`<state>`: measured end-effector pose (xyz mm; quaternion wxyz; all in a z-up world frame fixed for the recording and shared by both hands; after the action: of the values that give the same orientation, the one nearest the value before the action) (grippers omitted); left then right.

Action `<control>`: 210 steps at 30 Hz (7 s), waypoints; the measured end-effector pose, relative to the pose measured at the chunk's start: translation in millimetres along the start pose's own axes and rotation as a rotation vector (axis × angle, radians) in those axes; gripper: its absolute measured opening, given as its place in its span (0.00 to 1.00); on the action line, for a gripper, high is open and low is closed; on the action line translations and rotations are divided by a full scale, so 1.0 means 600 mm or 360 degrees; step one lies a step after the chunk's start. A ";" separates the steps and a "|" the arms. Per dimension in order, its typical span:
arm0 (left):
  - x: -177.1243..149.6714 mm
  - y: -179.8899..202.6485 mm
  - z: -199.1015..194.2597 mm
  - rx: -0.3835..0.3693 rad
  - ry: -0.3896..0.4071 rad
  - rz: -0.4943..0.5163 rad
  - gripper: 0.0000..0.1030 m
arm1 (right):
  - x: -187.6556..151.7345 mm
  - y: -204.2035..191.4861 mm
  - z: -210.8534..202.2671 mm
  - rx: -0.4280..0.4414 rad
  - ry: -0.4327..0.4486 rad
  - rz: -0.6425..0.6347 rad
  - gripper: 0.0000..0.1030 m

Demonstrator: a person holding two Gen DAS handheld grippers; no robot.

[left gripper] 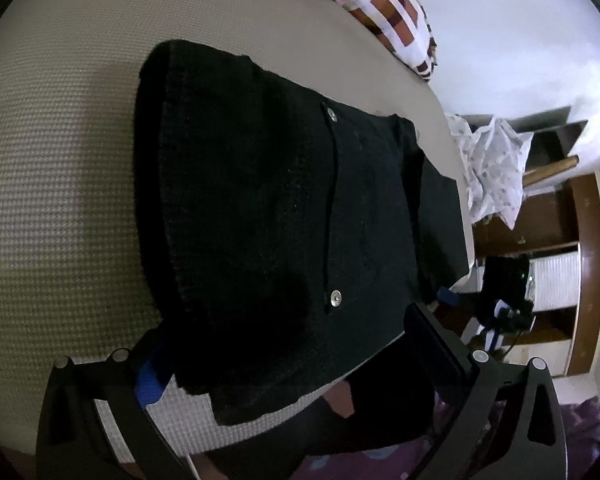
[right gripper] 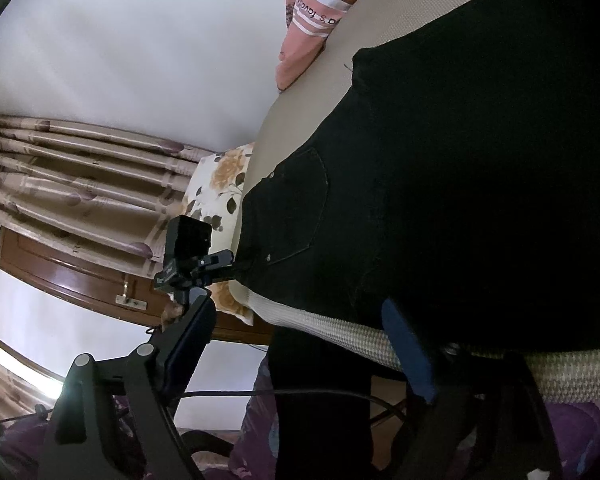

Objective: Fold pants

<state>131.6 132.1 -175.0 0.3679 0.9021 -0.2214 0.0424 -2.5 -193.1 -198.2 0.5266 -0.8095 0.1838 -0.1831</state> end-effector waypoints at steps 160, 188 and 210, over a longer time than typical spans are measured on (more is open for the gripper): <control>0.171 0.621 0.360 -0.0105 0.0082 0.0690 0.30 | -0.001 -0.072 -0.168 -0.0978 0.0694 -0.0724 0.09; 0.100 0.406 0.235 0.0215 0.0261 0.0409 0.61 | 0.018 0.120 -0.370 -0.0148 0.0661 0.0143 0.20; 0.035 0.391 0.262 0.0176 0.0192 0.0287 0.64 | 0.061 0.116 -0.320 -0.0246 0.0599 0.0078 0.28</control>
<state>35.7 -131.1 -133.0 0.3248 0.8933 -0.2764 0.1416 -72.1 -388.1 -185.9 0.4236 -0.7943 0.3123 -0.3035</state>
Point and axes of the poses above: each gripper's, at about its wrist camera, not at the fingertips, and z roughly the way its jaws point, y to its right, x to its top, the point moved 3 cm from there along z, roughly the way its jaws point, and after that the axes turned 9 degrees about z, right-handed, at the moved point
